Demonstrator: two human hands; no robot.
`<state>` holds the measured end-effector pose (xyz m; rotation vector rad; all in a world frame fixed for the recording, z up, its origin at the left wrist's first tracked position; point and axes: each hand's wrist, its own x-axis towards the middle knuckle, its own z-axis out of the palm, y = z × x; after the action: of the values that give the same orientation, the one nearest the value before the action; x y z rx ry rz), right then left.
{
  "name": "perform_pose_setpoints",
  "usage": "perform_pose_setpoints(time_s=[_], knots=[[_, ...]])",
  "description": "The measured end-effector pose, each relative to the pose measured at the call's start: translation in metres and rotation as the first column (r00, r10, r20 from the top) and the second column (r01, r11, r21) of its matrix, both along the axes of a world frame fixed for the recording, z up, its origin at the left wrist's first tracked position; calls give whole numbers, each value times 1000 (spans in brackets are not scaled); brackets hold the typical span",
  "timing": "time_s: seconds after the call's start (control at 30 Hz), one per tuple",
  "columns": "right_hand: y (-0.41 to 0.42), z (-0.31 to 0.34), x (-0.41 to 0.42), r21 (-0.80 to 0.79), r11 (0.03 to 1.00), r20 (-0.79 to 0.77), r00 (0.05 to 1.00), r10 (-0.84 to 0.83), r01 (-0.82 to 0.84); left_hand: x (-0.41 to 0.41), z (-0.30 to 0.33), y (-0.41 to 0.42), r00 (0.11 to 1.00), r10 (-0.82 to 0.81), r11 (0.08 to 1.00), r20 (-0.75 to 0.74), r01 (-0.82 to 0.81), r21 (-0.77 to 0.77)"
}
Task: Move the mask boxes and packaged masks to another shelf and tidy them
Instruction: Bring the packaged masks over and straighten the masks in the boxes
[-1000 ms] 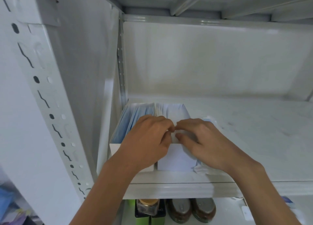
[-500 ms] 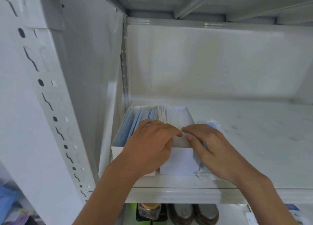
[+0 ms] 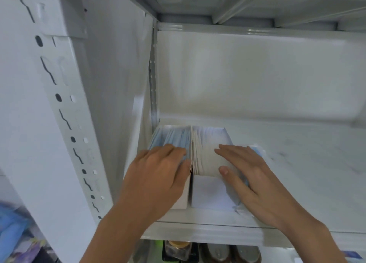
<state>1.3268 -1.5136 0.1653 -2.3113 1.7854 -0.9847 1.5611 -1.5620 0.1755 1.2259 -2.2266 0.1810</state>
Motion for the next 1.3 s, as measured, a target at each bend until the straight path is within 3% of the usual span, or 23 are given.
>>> perform_pose_setpoints(time_s=[0.1, 0.27, 0.53, 0.67, 0.87, 1.07, 1.3], knots=[[-4, -2, 10, 20, 999, -5, 1000, 27, -27, 4, -5, 3, 996, 34, 998, 83, -38, 50], [-7, -7, 14, 6, 1000, -1, 1000, 21, -21, 15, -5, 13, 956, 213, 977, 202, -214, -19], [-7, -1, 16, 61, 998, -111, 994, 4, 3, 6, -6, 9, 988, -19, 999, 154, 12, 45], [-5, 3, 13, 112, 993, -184, 983, -12, 33, 5, -9, 6, 985, 51, 998, 167, -56, 30], [-2, 2, 19, 105, 994, -214, 977, 2, 21, 1, -9, 1, 987, 17, 1000, 159, -18, 10], [1, 5, 17, 85, 995, -161, 986, -31, 45, 5, -8, -3, 976, 109, 991, 187, -121, 50], [-2, 4, 21, 86, 995, -224, 974, -32, 52, -1, -11, -9, 975, 99, 993, 200, -109, 43]])
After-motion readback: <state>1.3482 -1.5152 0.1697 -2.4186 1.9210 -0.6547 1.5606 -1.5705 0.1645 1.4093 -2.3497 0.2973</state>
